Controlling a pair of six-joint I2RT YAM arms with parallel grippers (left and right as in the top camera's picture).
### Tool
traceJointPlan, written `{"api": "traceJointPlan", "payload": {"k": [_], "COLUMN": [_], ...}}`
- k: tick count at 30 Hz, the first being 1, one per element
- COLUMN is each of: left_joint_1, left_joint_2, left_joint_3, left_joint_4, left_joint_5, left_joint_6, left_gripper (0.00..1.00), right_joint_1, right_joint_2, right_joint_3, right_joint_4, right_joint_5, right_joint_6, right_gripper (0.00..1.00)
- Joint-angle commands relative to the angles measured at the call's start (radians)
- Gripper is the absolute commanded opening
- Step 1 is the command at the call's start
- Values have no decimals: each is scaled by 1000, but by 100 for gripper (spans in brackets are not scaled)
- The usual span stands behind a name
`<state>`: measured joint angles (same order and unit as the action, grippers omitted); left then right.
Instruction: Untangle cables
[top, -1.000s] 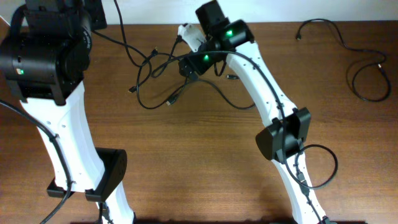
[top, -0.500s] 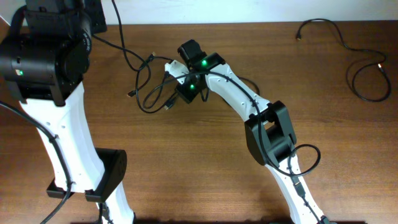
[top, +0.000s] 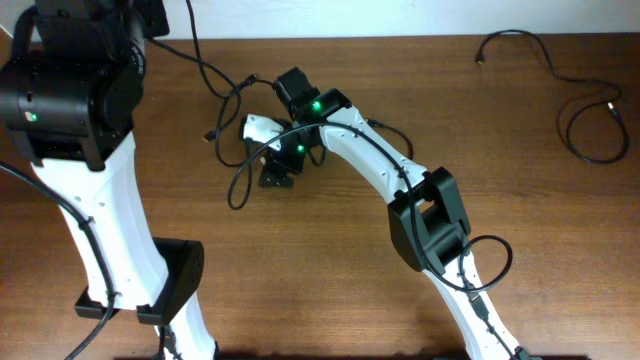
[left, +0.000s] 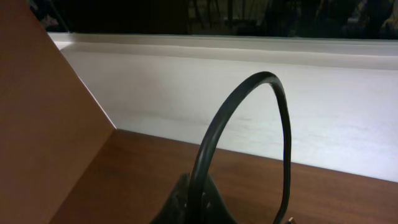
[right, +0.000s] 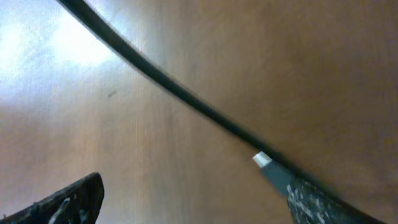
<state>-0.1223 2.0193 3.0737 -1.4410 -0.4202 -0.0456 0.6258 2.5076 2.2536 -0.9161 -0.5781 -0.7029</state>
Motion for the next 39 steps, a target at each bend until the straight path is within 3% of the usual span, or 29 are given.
{"api": "traceJointPlan", "payload": {"k": [1,15,20,24,26,31,36,38,39], "left_joint_1": [-1,7,7,7,7,7,7,7,7], "left_joint_2": [-26,-26,-29,-34,-34,-34,-34,-34,-34], "left_joint_3": [-1,-1,0,-1,-1,-1,-1,-1,-1], "left_joint_4": [13,32,151,146,117,109,111,111,111], "left_joint_5": [-23,-24,-137,-153,-153,-152,-152,-152,-152], "left_joint_6": [16,16,4,-14,-19,-22,-22,-22,-22], "left_gripper": [0,0,0,0,0,0,0,0,0], "right_joint_1": [3,134,132,135,137,160,202,206,204], "right_joint_2": [-108,-126,-126,-126,-119,-82,-62,-62,-62], "right_joint_3": [19,7,6,6,5,2,-67,-104,-105], "right_joint_4": [68,48,75,103,169,405,406,424,422], "right_joint_5": [95,100,142,138,138,140,154,207,247], "right_joint_6": [4,8,35,58,95,370,376,398,421], "right_gripper": [98,100,100,100,100,100,98,4,4]}}
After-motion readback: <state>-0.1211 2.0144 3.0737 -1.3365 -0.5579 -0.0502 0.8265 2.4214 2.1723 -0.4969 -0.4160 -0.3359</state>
